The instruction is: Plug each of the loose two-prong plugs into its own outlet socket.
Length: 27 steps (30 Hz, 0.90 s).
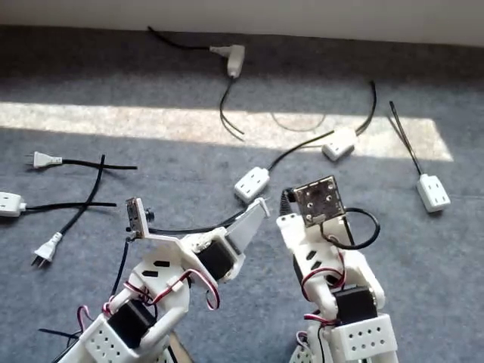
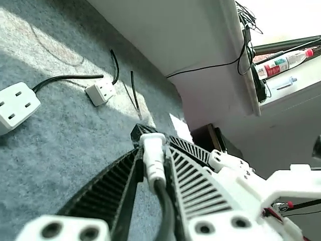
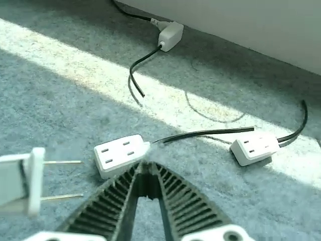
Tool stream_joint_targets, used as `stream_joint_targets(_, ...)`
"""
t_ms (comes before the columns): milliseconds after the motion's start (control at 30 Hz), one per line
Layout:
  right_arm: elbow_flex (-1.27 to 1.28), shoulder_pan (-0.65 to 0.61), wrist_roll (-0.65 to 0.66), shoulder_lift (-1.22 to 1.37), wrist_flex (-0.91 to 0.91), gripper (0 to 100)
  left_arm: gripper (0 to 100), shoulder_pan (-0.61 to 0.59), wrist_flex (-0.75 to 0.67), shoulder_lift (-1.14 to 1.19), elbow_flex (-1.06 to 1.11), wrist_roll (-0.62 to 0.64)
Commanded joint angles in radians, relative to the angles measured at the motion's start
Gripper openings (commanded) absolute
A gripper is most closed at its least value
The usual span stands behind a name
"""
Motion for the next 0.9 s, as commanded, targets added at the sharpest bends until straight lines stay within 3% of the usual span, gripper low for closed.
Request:
stream_joint_targets(0,-0.010,0.091,0.002,-0.010,0.048,0.6,1,-0.136,-0.002,-0.007,0.010,-0.015)
stream_joint_targets(67,-0.010,0.142,-0.009,-0.010,0.077,0.6,1,-0.189,-0.002,-0.007,0.005,-0.064)
stream_joint_targets(267,-0.010,0.306,-0.230,-0.007,0.168,0.6,1,-0.351,-0.052,-0.007,-0.005,-0.083)
stream_joint_targets(467,0.105,0.320,-0.351,-0.010,0.216,0.6,1,-0.358,0.058,0.067,-0.137,-0.083)
stream_joint_targets(700,0.231,0.321,-0.354,-0.010,0.090,0.6,1,-0.366,0.068,0.475,-0.400,-0.087)
stream_joint_targets(867,0.248,0.321,-0.356,-0.010,0.054,0.6,1,-0.366,0.216,0.874,-0.688,-0.089)
